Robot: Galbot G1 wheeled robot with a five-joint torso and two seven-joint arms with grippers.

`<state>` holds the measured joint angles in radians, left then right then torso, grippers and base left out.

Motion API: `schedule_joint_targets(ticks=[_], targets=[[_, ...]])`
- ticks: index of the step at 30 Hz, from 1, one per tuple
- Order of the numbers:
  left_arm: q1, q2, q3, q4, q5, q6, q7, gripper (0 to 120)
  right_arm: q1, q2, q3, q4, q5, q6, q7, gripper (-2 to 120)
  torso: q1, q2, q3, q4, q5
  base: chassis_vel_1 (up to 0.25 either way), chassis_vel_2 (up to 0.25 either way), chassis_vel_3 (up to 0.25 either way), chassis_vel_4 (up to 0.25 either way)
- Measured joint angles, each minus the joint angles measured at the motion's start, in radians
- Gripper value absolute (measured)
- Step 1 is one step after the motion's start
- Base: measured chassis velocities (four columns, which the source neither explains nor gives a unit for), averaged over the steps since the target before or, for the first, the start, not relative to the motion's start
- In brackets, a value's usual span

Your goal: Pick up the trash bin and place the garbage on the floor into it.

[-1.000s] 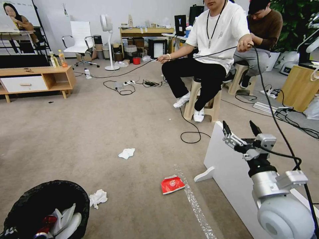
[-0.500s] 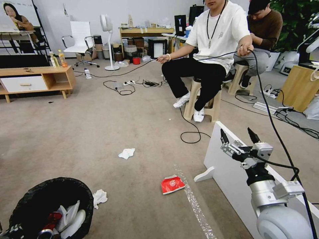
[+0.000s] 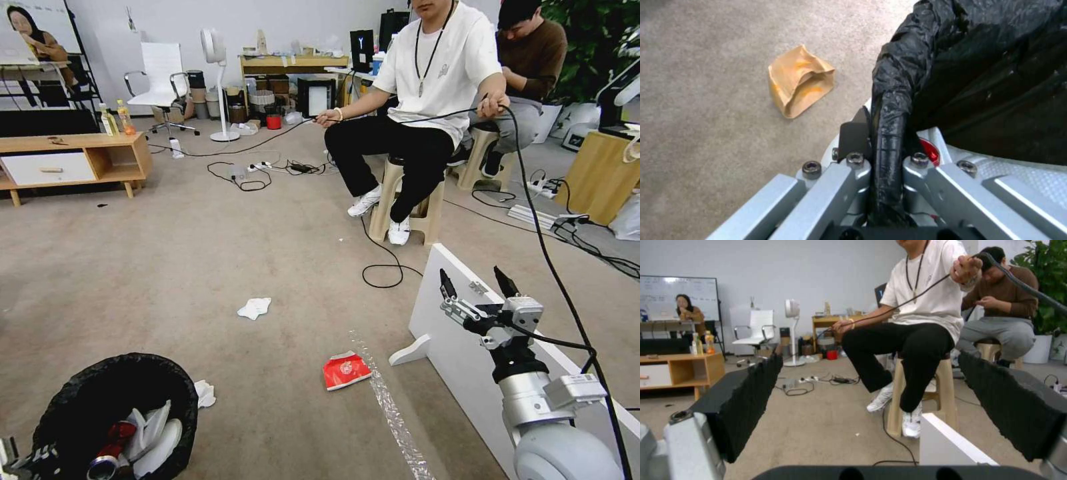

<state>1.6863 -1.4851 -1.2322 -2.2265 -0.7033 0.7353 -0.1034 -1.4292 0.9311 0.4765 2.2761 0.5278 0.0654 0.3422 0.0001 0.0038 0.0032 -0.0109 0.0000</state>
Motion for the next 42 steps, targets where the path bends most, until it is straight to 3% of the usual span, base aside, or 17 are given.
schedule_joint_targets(ticks=[13,42], targets=[[0.003,-0.003,-0.003,-0.003,-0.002,0.0,0.003,3,0.003,0.001,-0.007,-0.009,0.0,0.004,0.0,100,0.0,0.0,0.0,0.0001,0.0,0.0,0.0,0.0,0.0],[0.002,-0.001,-0.003,0.019,0.023,-0.01,0.001,3,0.025,0.006,-0.03,-0.028,0.003,0.004,0.002,100,0.0,0.0,0.0,-0.0002,-0.0001,0.07,0.074,0.074,0.068]])
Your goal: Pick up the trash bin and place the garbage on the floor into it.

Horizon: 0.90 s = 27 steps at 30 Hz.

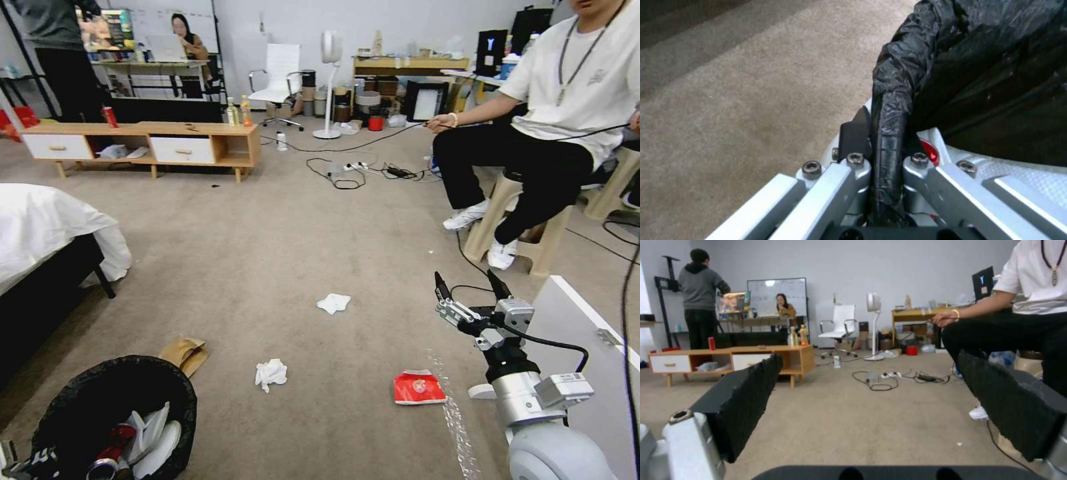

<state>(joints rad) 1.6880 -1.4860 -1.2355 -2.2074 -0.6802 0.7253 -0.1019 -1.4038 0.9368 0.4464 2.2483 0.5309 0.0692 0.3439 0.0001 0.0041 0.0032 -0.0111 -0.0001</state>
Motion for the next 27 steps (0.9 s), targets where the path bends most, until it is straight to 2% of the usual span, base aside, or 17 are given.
schedule_joint_targets(ticks=[27], targets=[[0.007,0.01,-0.015,0.003,-0.008,-0.002,0.002,3,-0.022,-0.001,0.013,0.008,-0.013,0.017,-0.003,100,0.0,0.0,0.0,0.0002,0.0001,0.0,0.0,0.0,0.0]])
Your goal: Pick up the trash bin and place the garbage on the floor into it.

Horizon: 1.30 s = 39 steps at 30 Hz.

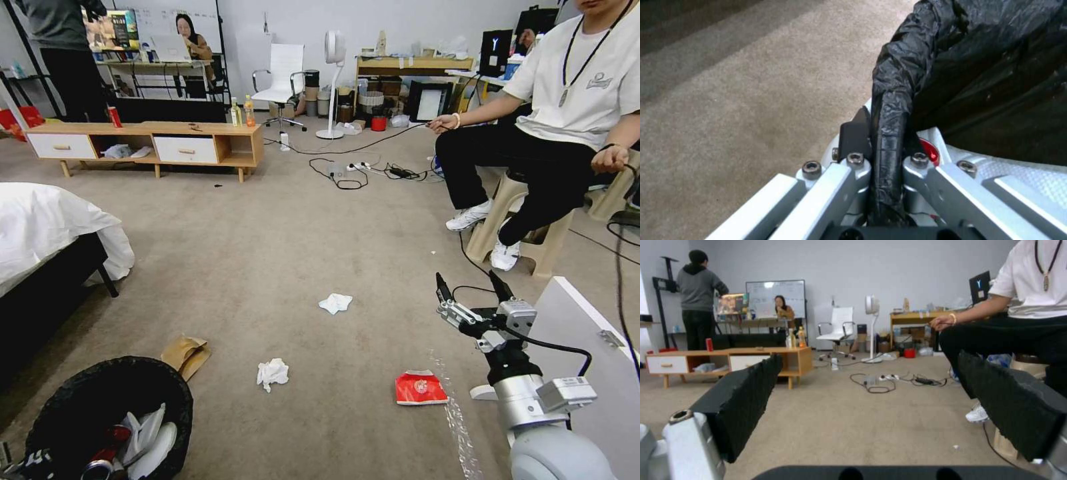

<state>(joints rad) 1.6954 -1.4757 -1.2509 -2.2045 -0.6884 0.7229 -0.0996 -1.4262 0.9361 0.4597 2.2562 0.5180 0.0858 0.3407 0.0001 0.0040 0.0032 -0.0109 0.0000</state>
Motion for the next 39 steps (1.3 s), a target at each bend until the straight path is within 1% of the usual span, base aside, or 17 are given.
schedule_joint_targets(ticks=[13,18,23,29,32,39], targets=[[-0.002,0.003,-0.003,0.002,-0.006,0.0,0.003,3,-0.003,0.004,0.003,-0.01,-0.001,0.031,-0.018,100,0.0,0.0,0.0,0.0,0.0,-0.003,0.004,0.004,-0.003],[-0.003,0.003,-0.003,0.002,-0.008,0.0,0.003,3,-0.002,0.005,0.003,-0.012,-0.001,0.031,-0.018,100,0.0,0.0,0.0,0.0,0.0,-0.105,0.121,0.127,-0.128],[-0.004,0.003,-0.002,0.003,-0.008,0.0,0.003,3,0.0,0.005,0.001,-0.013,0.0,0.031,-0.022,100,0.0,0.0,0.0,0.0003,0.0,-0.189,0.224,0.206,-0.181],[-0.005,0.002,0.0,0.004,-0.008,0.0,0.004,3,-0.001,0.006,0.0,-0.015,0.0,0.031,-0.031,100,0.0,0.0,0.0,-0.0001,0.0,-0.19,0.159,0.17,-0.173],[-0.005,0.001,0.0,0.004,-0.007,0.0,0.005,3,-0.001,0.006,-0.001,-0.017,0.0,0.031,-0.031,100,0.0,0.0,0.0,0.0002,0.0,-0.023,0.039,0.058,-0.031],[-0.004,0.001,0.0,0.004,-0.007,0.0,0.005,3,0.001,0.005,-0.003,-0.017,0.001,0.03,-0.031,100,0.0,0.0,0.0,0.0001,0.0,0.0,0.0,0.0,0.0]])
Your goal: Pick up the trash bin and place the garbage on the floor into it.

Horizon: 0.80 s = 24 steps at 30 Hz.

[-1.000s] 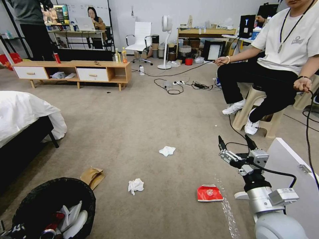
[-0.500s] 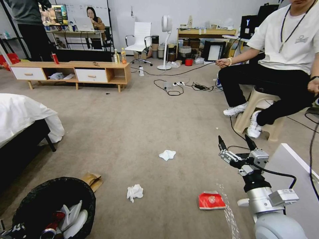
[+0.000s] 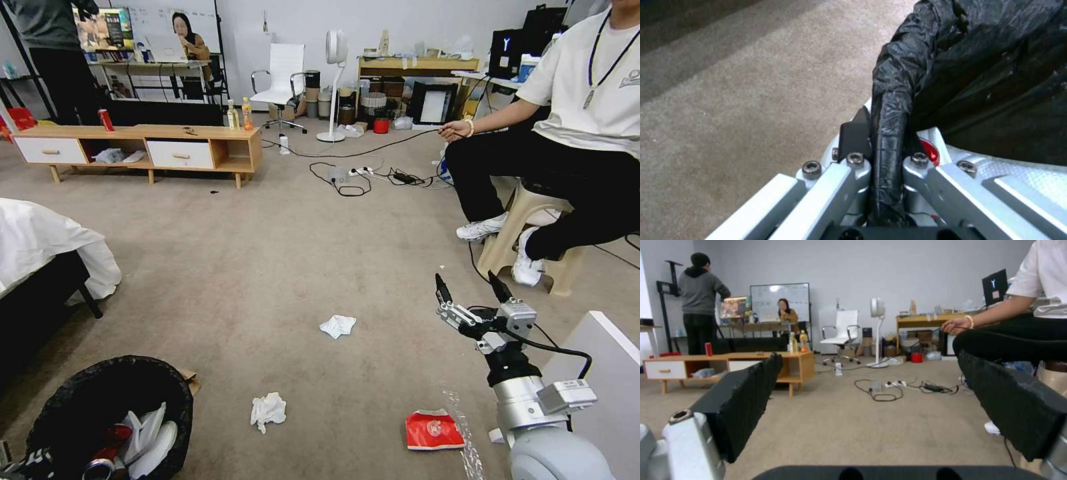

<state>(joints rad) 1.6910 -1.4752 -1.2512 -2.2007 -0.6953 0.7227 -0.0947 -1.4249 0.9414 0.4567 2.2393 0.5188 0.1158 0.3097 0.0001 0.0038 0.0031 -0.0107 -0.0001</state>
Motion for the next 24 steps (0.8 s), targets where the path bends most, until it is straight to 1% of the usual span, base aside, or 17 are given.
schedule_joint_targets(ticks=[14,16,17,19,20,21,22,23,24], targets=[[0.002,-0.002,0.004,0.0,0.005,0.0,0.004,3,-0.001,-0.004,0.009,-0.014,-0.027,-0.003,-0.006,100,0.0,0.0,0.0,0.0,0.0001,0.0,0.0,0.0,0.0],[0.002,-0.002,0.005,0.0,0.006,0.0,0.008,3,0.004,-0.017,0.027,-0.033,-0.031,-0.037,-0.004,100,0.0,0.0,0.0,0.0,0.0001,0.0,0.0,0.0,0.0],[0.002,-0.002,0.005,0.0,0.006,0.0,0.008,3,0.004,-0.017,0.027,-0.033,-0.031,-0.037,-0.004,100,0.0,0.0,0.0,0.0,0.0001,0.0,0.0,0.0,0.0],[0.003,0.0,0.005,0.001,0.006,0.0,0.011,3,0.011,-0.036,0.044,-0.054,-0.032,-0.105,0.017,100,0.0,0.0,0.0,-0.0001,0.0001,0.0,0.0,0.0,0.0],[0.003,0.001,0.004,0.001,0.006,0.0,0.012,3,0.016,-0.047,0.054,-0.066,-0.032,-0.155,0.031,100,0.0,0.0,0.0,0.0,0.0002,0.0,0.0,0.0,0.0],[0.003,0.001,0.004,0.001,0.006,0.0,0.012,3,0.016,-0.047,0.054,-0.066,-0.032,-0.155,0.031,100,0.0,0.0,0.0,0.0,0.0002,0.0,0.0,0.0,0.0],[0.004,0.002,0.004,0.001,0.006,0.0,0.014,3,0.019,-0.066,0.073,-0.077,-0.025,-0.246,0.045,100,0.0,0.0,0.0,0.0,0.0002,0.0,0.0,0.0,0.0],[0.005,0.003,0.004,0.001,0.006,0.0,0.015,3,0.02,-0.078,0.084,-0.083,-0.012,-0.305,0.056,100,0.0,0.0,0.0,-0.0002,0.0002,0.0,0.0,0.0,0.0],[0.005,0.003,0.004,0.001,0.006,0.0,0.015,3,0.02,-0.078,0.084,-0.083,-0.012,-0.305,0.056,100,0.0,0.0,0.0,-0.0002,0.0002,0.0,0.0,0.0,0.0]])
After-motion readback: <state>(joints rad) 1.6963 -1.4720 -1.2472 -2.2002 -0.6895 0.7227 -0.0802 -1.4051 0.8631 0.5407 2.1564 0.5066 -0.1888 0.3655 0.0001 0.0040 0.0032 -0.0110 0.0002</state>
